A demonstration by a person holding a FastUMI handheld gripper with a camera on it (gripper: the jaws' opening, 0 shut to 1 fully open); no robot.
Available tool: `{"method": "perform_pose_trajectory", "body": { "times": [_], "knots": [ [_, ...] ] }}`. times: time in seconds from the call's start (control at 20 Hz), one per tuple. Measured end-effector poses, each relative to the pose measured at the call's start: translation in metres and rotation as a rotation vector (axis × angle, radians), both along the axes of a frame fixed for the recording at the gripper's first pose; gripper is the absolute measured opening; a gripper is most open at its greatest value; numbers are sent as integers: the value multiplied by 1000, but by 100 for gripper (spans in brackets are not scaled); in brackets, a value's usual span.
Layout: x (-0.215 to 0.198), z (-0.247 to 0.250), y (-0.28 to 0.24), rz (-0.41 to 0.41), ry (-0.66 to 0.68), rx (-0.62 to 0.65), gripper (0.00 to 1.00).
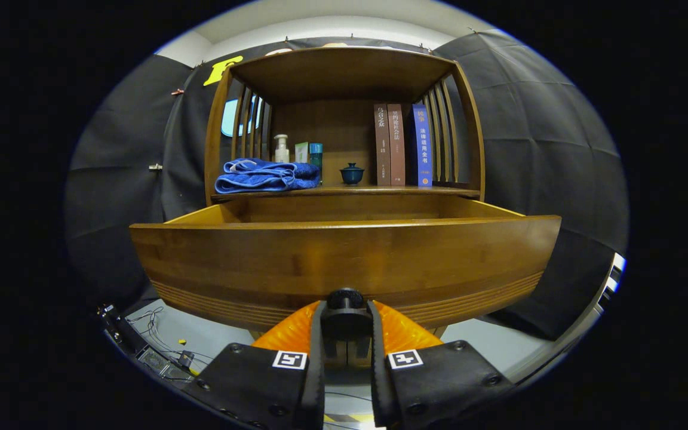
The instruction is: Pull open the drawer, take out the items inside it, and place them on the countertop above the cabinet.
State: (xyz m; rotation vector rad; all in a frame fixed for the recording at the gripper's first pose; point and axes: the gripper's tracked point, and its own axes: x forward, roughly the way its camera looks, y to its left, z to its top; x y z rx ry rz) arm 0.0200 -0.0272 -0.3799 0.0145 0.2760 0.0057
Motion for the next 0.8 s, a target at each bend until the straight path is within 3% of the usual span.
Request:
{"method": "perform_pose_trajectory", "body": {
  "times": [0.2, 0.25, 0.5, 0.8],
  "knots": [
    [-2, -1, -1, 0, 2, -12, 36],
    [-3, 1, 0, 2, -4, -3, 40],
    [-10, 27, -10, -29, -10, 21, 97],
    [-13, 74, -3, -10, 3, 25, 99]
  ]
}}
